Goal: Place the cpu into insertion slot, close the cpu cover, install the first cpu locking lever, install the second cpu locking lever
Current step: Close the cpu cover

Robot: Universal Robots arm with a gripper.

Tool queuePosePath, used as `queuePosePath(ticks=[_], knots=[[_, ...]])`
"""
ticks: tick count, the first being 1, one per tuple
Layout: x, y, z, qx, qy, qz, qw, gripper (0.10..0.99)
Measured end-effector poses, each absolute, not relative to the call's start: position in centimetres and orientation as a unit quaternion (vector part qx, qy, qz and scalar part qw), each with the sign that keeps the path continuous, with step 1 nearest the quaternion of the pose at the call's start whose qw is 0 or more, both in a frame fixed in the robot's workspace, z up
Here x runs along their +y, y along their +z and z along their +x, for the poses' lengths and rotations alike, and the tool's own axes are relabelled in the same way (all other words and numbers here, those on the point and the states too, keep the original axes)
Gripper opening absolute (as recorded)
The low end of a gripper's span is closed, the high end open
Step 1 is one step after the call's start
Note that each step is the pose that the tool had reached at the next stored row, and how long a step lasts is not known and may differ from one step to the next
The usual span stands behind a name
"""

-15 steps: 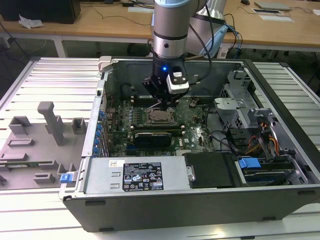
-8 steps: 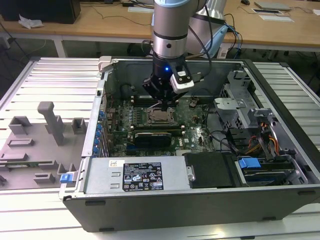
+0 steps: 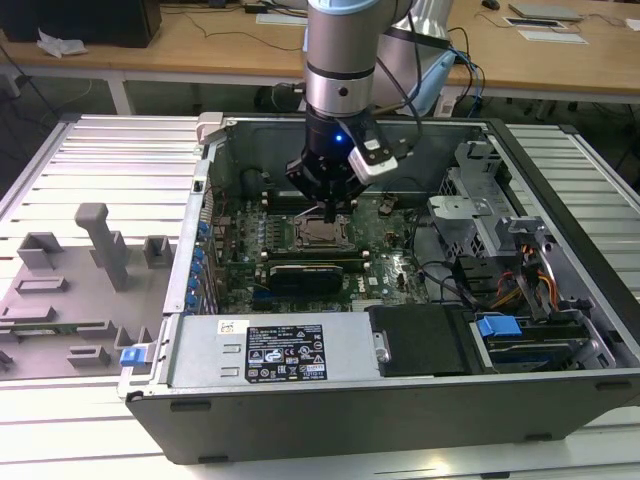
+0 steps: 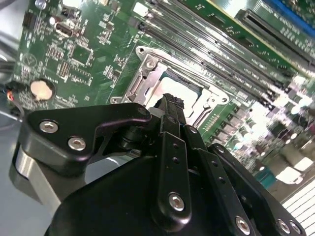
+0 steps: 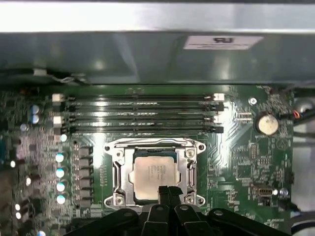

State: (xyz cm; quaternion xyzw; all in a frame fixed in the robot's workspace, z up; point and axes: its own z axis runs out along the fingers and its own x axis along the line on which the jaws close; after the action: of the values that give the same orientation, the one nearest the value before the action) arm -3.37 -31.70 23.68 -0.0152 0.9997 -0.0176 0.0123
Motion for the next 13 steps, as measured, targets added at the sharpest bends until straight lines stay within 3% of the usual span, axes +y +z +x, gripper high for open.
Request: queuePosePath(ticks=[5,13], knots=[[-31.69,23.69,-3.38,0.998,-0.018,-0.059,0.013,0.106],[-31.68,23.38,-4.06,1.000,-0.018,-0.012,0.012,0.106]])
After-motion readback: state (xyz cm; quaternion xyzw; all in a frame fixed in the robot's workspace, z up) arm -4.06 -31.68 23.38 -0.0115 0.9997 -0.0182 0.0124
